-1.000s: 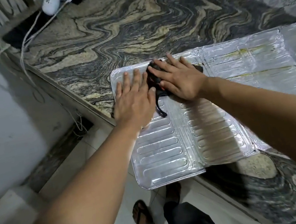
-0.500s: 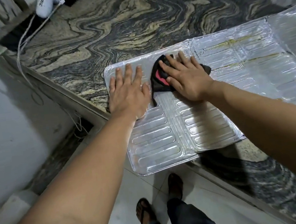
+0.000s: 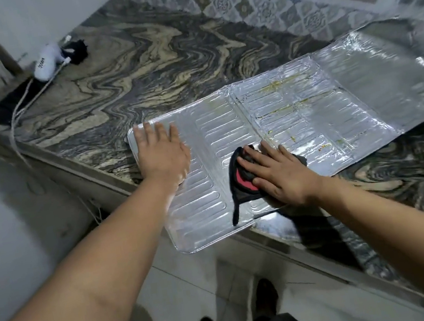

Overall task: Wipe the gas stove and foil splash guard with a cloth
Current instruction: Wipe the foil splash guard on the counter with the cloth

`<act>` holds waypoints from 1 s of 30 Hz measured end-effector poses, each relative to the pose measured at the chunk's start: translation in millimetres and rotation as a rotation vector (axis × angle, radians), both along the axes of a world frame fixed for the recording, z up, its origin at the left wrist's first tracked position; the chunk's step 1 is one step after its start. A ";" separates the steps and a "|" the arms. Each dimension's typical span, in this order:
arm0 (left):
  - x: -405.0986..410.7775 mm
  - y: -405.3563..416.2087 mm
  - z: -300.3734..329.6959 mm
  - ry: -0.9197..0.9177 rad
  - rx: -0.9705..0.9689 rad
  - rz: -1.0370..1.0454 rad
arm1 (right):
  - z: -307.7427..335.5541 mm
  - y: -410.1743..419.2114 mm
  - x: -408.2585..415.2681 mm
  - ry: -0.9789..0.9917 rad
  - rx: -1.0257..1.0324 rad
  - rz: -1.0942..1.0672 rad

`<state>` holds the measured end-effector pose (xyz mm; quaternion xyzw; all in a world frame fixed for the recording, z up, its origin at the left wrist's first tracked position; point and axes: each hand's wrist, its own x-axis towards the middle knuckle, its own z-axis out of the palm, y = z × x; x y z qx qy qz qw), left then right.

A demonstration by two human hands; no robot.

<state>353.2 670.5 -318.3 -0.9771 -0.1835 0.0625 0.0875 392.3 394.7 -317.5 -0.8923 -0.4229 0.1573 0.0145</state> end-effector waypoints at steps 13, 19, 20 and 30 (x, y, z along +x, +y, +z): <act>19.7 -60.6 -21.0 -0.177 -0.398 0.136 | 2.9 -17.4 42.4 -0.015 -0.019 0.370; 21.6 -62.2 -24.4 -0.184 -0.346 0.151 | 1.7 9.4 95.1 -0.004 -0.011 0.434; 21.7 -62.8 -24.6 -0.186 -0.340 0.153 | 1.3 16.9 105.3 -0.004 -0.002 0.435; 25.7 -62.8 -26.1 -0.194 -0.295 0.163 | -4.0 83.6 194.1 -0.043 0.080 0.277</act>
